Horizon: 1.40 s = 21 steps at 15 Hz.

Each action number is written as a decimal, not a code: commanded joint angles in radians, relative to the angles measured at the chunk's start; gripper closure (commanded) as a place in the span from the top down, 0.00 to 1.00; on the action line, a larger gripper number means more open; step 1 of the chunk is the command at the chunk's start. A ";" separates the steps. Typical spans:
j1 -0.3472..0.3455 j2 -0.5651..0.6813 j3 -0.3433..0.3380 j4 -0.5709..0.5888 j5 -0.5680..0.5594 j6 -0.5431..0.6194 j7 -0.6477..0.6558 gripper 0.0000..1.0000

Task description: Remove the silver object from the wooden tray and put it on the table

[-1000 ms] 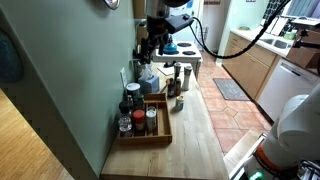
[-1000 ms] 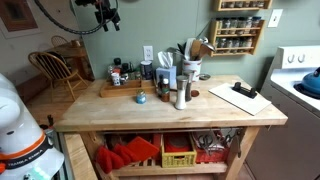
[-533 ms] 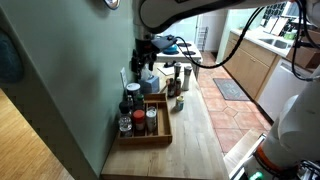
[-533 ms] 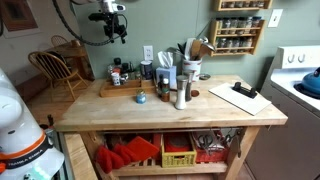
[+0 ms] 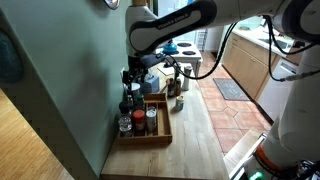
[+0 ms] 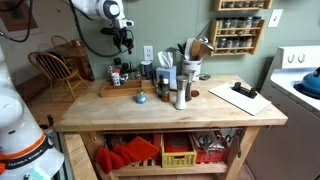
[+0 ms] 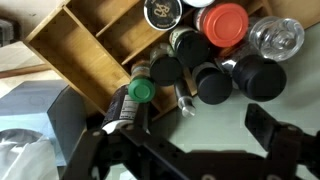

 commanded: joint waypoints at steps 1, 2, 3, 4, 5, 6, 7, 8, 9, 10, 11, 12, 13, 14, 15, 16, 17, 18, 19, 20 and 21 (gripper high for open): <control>0.040 0.103 -0.029 0.086 -0.013 -0.011 0.083 1.00; 0.045 0.126 -0.031 0.104 0.000 -0.013 0.088 1.00; 0.053 0.147 -0.036 0.122 -0.009 -0.020 0.105 1.00; 0.060 0.165 -0.039 0.139 -0.004 -0.023 0.113 1.00; 0.068 0.183 -0.046 0.155 -0.010 -0.028 0.130 1.00; 0.076 0.198 -0.051 0.170 -0.011 -0.025 0.142 1.00; 0.082 0.212 -0.057 0.180 -0.010 -0.020 0.153 1.00; 0.089 0.224 -0.063 0.191 -0.012 -0.014 0.166 1.00; 0.096 0.234 -0.069 0.199 -0.013 -0.009 0.179 0.99; 0.103 0.242 -0.078 0.204 -0.021 -0.007 0.199 0.93; 0.107 0.246 -0.085 0.205 -0.023 -0.002 0.215 0.91; 0.111 0.250 -0.092 0.203 -0.022 0.005 0.229 0.77; 0.112 0.253 -0.097 0.199 -0.017 0.011 0.238 0.74; 0.113 0.254 -0.100 0.193 -0.013 0.018 0.244 0.69; 0.113 0.251 -0.104 0.178 -0.009 0.028 0.253 0.58; 0.112 0.251 -0.107 0.170 -0.004 0.039 0.261 0.50; 0.113 0.252 -0.109 0.165 -0.002 0.046 0.268 0.41; 0.114 0.253 -0.112 0.162 -0.002 0.057 0.277 0.34; 0.115 0.253 -0.115 0.160 -0.005 0.064 0.286 0.27; 0.116 0.254 -0.118 0.158 -0.005 0.074 0.291 0.22; 0.117 0.255 -0.120 0.158 -0.005 0.078 0.295 0.19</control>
